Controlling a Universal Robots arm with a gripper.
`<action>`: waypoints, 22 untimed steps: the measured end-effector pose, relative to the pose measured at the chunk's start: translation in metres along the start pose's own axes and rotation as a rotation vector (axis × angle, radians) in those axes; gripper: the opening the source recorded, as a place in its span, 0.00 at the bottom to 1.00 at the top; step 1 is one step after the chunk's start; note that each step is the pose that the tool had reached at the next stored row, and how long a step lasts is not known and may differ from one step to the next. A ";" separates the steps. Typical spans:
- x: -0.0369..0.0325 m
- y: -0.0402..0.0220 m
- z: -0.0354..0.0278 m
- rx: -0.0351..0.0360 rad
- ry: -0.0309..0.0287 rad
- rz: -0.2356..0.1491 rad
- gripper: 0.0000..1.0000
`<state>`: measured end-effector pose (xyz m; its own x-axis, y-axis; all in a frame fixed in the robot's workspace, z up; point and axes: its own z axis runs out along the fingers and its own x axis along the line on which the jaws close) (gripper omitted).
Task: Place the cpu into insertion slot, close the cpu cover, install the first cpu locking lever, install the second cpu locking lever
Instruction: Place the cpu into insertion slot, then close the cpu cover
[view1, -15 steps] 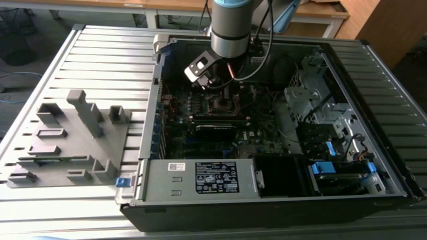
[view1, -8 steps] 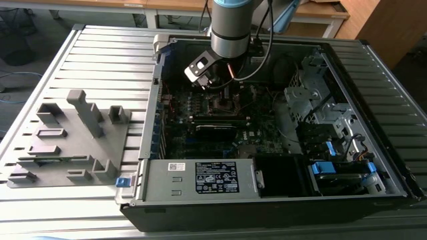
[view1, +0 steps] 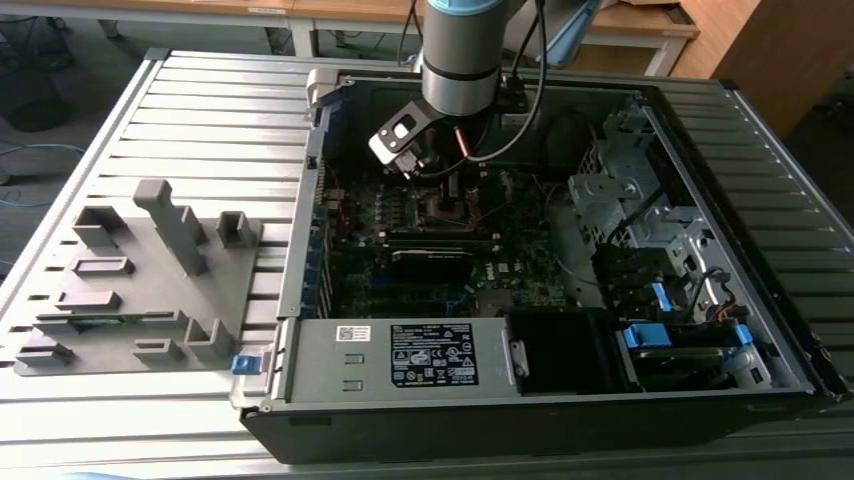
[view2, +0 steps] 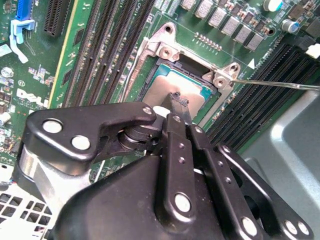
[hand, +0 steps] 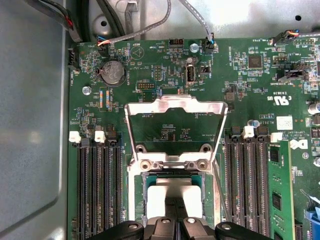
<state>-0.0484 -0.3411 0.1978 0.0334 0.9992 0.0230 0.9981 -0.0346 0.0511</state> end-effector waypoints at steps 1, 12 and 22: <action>0.0000 0.0000 0.0000 0.0000 0.0001 0.000 0.11; 0.0004 0.0009 -0.0176 -0.0002 0.0003 0.000 0.11; 0.0005 0.0011 -0.0222 -0.0002 0.0003 0.000 0.11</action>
<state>-0.0484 -0.3411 0.2200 0.0334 0.9992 0.0233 0.9981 -0.0346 0.0513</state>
